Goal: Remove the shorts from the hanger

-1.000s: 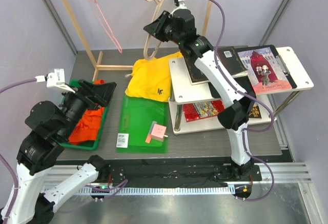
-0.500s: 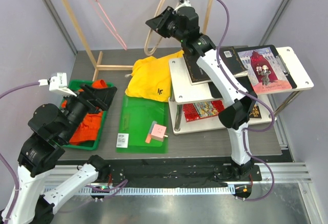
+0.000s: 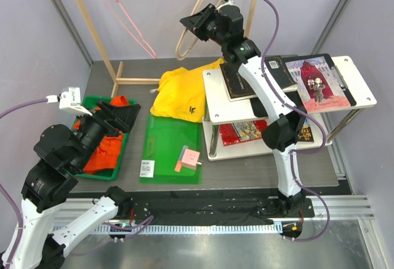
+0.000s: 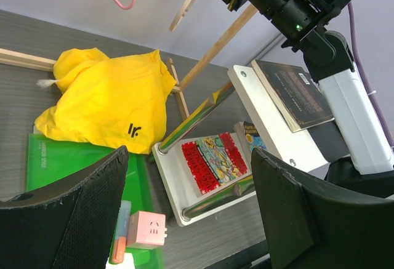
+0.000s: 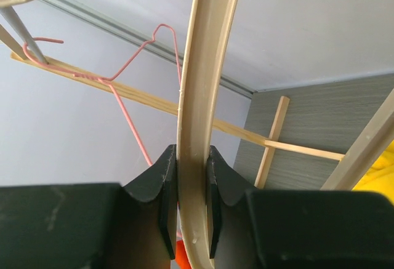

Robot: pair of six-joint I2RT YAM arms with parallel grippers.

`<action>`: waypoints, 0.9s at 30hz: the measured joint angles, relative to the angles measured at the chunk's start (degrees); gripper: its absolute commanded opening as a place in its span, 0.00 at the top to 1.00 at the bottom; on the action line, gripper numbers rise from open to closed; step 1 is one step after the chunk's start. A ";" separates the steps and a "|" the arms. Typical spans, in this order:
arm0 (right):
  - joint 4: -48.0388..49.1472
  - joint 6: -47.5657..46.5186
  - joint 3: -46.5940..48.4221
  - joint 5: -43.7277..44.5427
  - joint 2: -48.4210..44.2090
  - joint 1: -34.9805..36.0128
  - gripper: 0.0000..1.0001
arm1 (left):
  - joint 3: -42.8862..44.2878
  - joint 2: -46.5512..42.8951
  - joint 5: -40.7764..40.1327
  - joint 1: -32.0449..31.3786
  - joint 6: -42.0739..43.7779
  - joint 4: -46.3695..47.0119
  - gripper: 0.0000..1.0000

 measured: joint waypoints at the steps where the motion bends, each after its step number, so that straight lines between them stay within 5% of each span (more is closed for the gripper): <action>1: 0.20 0.46 0.00 -0.15 0.04 -0.11 0.99 | 0.00 0.00 0.02 0.00 0.00 0.00 0.20; 7: 2.80 2.95 -1.22 -1.40 0.02 -0.35 0.94 | 0.00 0.24 0.07 0.00 0.02 -0.04 0.18; 12: 6.38 3.56 -4.28 -2.10 -0.46 -0.35 0.64 | 0.00 1.31 0.90 0.00 0.02 -0.26 0.17; 27: -3.80 -0.15 -9.46 0.28 -9.07 -0.31 0.08 | -2.47 5.49 3.89 0.00 -0.02 -0.57 0.06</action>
